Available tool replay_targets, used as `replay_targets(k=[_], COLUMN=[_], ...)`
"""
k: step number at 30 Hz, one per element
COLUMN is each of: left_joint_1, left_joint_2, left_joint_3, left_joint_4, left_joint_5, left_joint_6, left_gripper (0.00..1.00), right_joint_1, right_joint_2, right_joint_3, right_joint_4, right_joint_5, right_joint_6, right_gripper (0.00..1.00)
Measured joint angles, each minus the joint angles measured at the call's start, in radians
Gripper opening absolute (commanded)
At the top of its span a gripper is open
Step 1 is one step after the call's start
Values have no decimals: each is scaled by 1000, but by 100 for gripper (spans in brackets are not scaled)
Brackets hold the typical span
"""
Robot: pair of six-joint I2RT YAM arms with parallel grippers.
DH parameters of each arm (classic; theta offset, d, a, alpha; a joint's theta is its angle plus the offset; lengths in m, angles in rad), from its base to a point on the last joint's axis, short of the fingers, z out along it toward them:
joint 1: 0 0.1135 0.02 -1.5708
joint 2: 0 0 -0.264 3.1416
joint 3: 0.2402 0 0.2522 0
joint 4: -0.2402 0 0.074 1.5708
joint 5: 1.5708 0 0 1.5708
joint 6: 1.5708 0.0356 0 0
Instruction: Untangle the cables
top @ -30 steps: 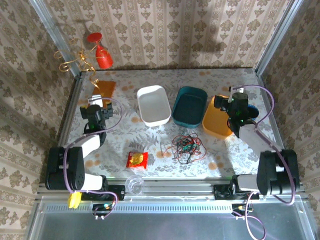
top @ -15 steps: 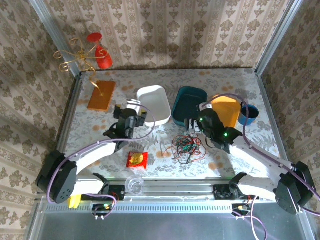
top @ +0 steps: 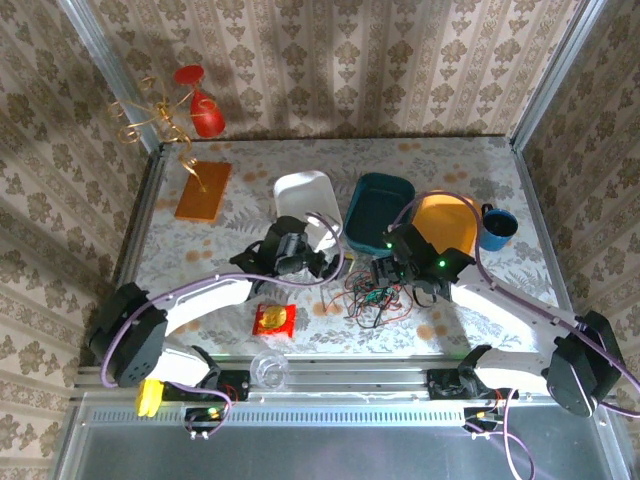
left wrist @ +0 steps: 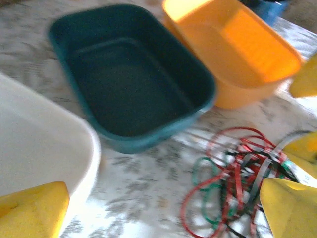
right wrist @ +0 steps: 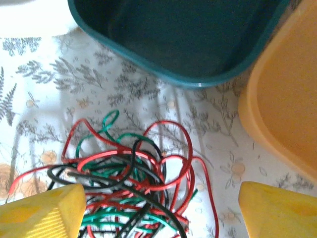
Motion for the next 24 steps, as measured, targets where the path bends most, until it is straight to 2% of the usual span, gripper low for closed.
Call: replay_targets(k=[3,10,12,20,24], left_joint_1=[-21,-53,-68,-83,-83], left_joint_2=[41,203,237,297,332], left_joint_3=[20,105,110,122,149], left_joint_4=[-4,-4,-4,-4,8], left_joint_5=[69,146,150,157,160], left_joint_6=[12,39,46,60,64], left_gripper=[100,100,100,100,100], right_joint_1=[-18,-39,-43,-59,-81], right_joint_2=[4,34,34,24,-47], right_joint_3=[-4,-27,-30,-30,-29], right_joint_4=[-23,-24,-22,-16,-6], right_joint_5=[-51,-146,-167,-195,-206], right_joint_6=[12,41,45,42,40], right_gripper=[64,9,0,0,0])
